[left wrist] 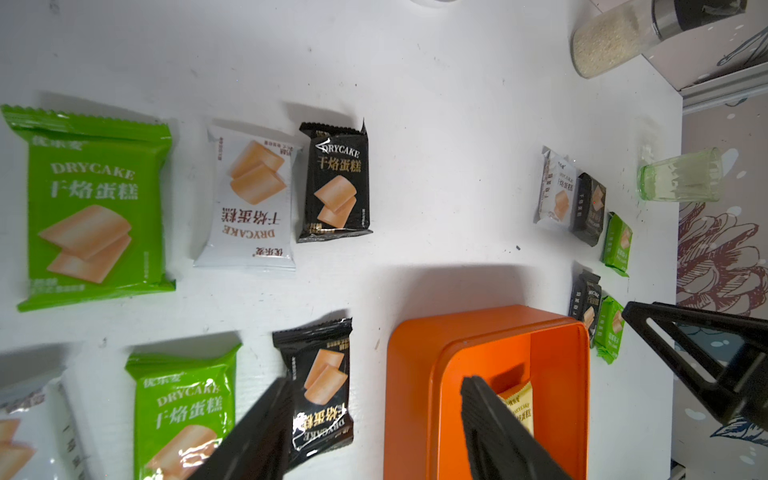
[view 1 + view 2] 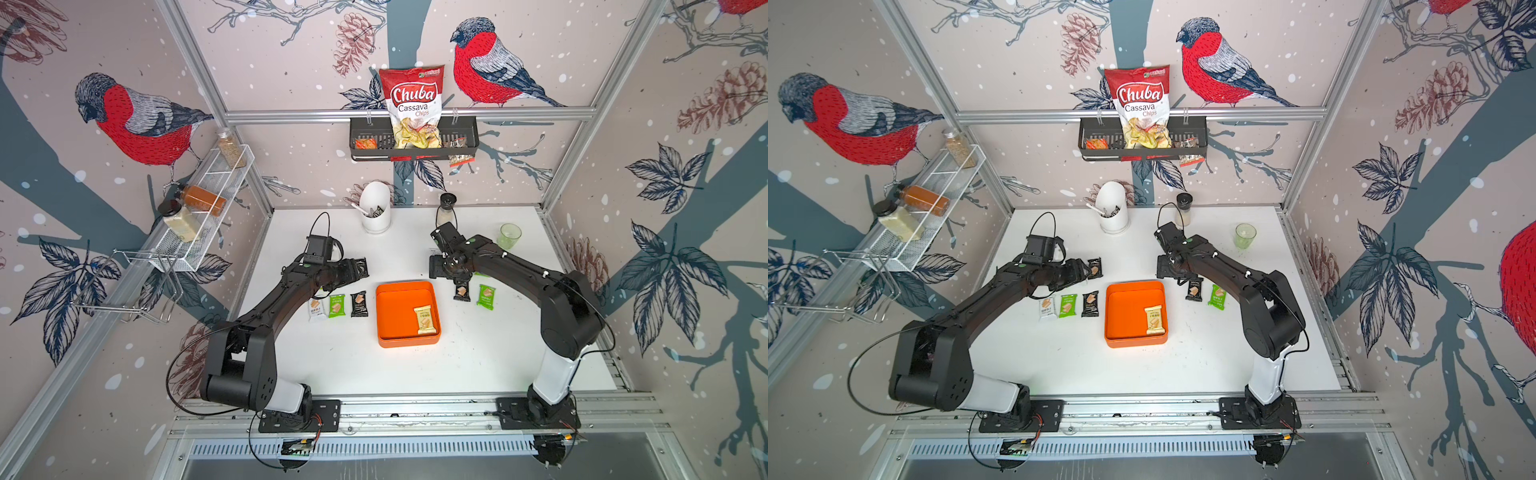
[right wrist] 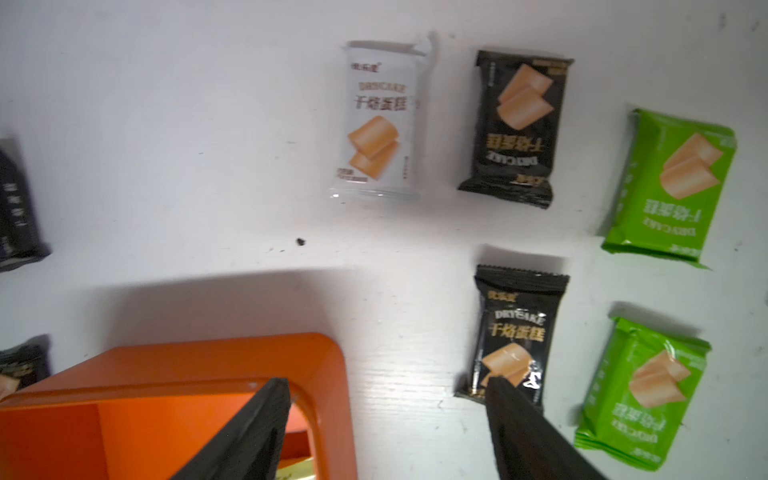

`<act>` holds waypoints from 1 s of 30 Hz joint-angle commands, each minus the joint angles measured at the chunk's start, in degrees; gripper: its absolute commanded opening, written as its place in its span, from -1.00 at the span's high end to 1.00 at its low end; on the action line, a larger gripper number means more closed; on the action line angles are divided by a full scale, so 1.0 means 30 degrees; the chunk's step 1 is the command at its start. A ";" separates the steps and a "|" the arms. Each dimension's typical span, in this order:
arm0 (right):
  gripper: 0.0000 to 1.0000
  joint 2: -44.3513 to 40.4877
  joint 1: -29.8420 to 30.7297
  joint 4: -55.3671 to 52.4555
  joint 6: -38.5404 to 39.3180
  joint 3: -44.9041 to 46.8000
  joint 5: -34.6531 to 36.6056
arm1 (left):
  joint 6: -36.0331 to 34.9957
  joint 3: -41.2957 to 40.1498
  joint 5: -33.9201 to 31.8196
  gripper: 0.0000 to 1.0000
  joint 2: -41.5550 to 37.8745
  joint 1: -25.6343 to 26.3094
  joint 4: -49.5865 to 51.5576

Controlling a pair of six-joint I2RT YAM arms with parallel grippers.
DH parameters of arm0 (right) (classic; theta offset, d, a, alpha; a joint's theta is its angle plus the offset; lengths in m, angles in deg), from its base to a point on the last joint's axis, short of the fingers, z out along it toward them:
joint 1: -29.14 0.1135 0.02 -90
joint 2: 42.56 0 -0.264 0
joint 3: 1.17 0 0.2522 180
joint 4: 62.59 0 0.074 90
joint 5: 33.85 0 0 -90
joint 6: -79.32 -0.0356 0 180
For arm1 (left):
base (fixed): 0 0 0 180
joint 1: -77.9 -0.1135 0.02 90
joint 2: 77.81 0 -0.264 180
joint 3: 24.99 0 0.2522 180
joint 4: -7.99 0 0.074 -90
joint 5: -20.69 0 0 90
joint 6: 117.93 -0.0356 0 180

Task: Take the cookies out of the storage box
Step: Pick up the cookie from the storage box.

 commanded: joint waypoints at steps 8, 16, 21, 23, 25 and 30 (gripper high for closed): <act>-0.45 0.0531 0.3198 -0.0472 -0.1896 -0.1182 0.0263 | -0.0816 -0.0643 0.0315 -0.36 -0.0816 0.0011 0.0231; -0.26 0.0989 0.4936 -0.0635 -0.2747 -0.0396 -0.0369 | -0.0694 -0.1390 0.0441 -0.36 -0.1303 0.0011 -0.0136; -0.26 0.1472 0.5187 -0.1477 -0.3142 -0.0032 -0.0575 | -0.0639 -0.1753 0.0517 -0.36 -0.1491 0.0015 -0.0278; -0.26 0.1654 0.5233 -0.1807 -0.3308 0.0004 -0.0479 | -0.0633 -0.1847 0.0550 -0.36 -0.1515 0.0019 -0.0317; -0.26 0.1741 0.5242 -0.2014 -0.3492 0.0089 -0.0460 | -0.0630 -0.1878 0.0603 -0.36 -0.1527 0.0022 -0.0295; -0.26 0.1681 0.5232 -0.1975 -0.3897 0.0853 -0.0813 | -0.0789 -0.1740 0.0444 -0.36 -0.1556 -0.0003 -0.0201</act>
